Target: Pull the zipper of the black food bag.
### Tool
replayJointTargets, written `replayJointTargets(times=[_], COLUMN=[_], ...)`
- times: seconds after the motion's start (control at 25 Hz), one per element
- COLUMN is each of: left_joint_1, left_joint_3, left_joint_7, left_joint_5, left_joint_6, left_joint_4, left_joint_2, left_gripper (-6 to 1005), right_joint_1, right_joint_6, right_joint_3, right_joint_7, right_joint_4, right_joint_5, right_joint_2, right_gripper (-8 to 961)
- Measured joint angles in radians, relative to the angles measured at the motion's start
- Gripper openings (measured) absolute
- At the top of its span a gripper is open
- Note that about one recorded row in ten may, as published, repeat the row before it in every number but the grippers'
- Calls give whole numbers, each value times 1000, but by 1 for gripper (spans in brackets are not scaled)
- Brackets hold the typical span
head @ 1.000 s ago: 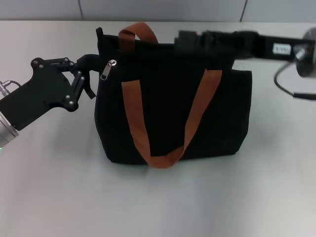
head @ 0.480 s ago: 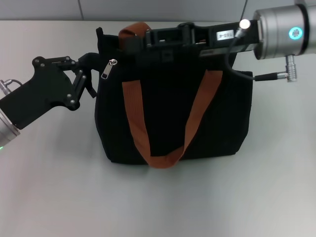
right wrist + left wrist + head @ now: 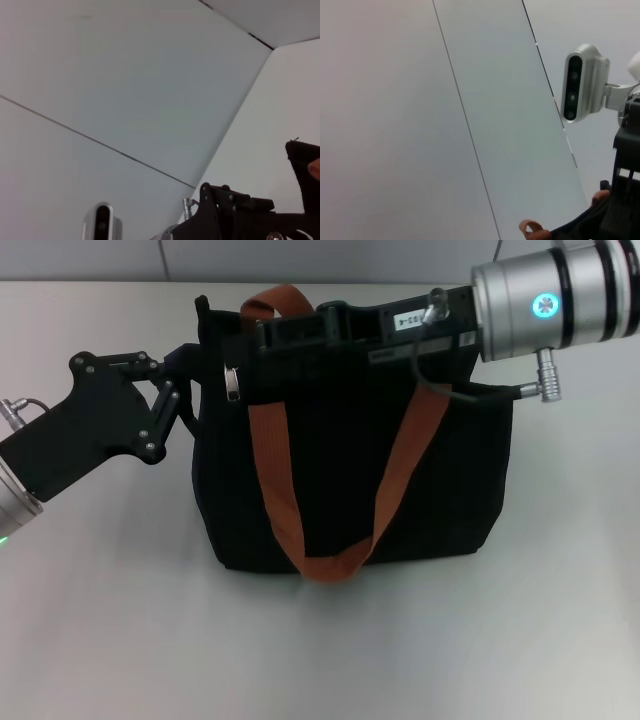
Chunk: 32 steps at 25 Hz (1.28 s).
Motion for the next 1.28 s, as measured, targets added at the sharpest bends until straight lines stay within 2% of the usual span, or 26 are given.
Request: replayJointTargets(times=[0.6,0.8,1.28], left_joint_1=[-12,-22,-24], left_joint_3=[1,0,-1], left_joint_7=[-6,-20,-41], left_joint_5=[0,0,0], left_joint_6=[22,21,25], left_joint_4=[0,-1,-2], left_joint_2=[0,0,0], left_gripper=[24,24,24], right_joint_1=[23,34,9], right_joint_6=[55,57,68], right_joint_3=[-45,-46,-46], right_joint_7=[9,10,13], right_joint_4=[-5,-8,-52], right_joint_5=[-5,-36,-39], right_joint_2=[6,6,6], right_gripper=[817,745,473])
